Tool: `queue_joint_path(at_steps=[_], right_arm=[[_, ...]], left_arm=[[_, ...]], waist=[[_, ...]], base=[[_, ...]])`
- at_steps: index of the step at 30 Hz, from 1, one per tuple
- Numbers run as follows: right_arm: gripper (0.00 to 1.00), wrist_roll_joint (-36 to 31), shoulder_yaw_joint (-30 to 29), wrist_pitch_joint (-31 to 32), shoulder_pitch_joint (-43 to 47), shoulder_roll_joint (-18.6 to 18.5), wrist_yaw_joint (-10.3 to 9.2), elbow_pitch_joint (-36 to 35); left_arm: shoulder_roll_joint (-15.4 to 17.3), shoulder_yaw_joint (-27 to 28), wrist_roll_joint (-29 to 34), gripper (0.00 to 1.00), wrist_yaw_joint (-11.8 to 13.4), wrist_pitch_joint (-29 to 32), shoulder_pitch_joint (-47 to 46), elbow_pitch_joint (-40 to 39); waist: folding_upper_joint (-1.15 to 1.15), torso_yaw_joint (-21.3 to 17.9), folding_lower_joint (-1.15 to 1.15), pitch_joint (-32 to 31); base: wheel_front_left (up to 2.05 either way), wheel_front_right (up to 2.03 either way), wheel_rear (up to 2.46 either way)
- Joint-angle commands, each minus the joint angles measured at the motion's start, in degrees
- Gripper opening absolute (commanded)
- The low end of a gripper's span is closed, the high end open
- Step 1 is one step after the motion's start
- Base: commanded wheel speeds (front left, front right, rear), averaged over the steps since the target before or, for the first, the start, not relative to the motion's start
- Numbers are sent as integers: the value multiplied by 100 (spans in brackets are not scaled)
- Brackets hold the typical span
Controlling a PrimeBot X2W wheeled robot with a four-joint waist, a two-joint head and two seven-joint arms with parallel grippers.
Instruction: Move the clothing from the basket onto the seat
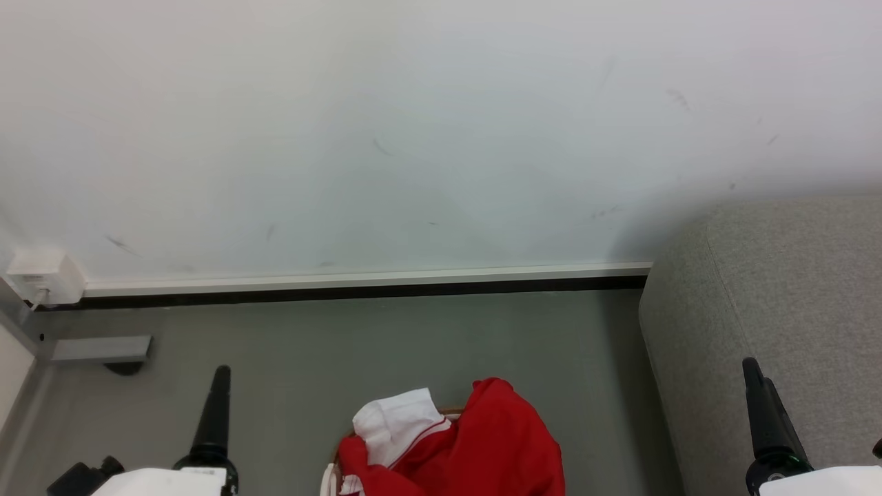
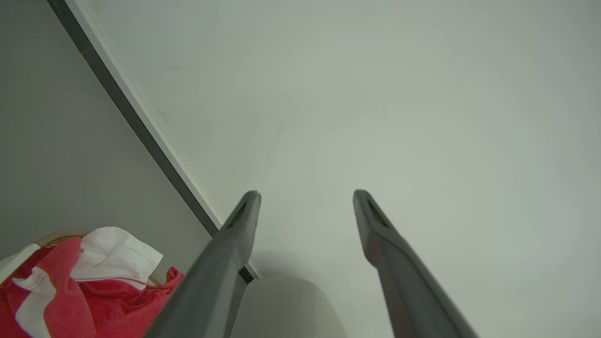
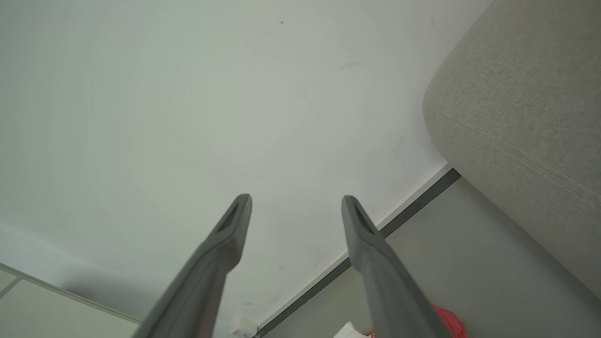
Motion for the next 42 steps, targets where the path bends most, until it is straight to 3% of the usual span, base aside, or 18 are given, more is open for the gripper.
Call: queue_joint_path(at_steps=[1,18,42], right_arm=[[100,-263,-44,-45,-43,-33,-2,-103],[100,-2451,-132,-157,41,173,-4,34],[100,-4614,-197,-282,112,398,-6,130]], left_arm=[[51,-13,227,100,-28,-43,-28,-112],[66,-77,2007,100,-77,-402,63,-287],[92,-85,3994,100,-160,-815,184,-214]], waist=[[0,-2,0,0],[0,-52,0,-10],[0,-118,0,-59]], base=[[0,0,0],[0,0,0],[0,0,0]])
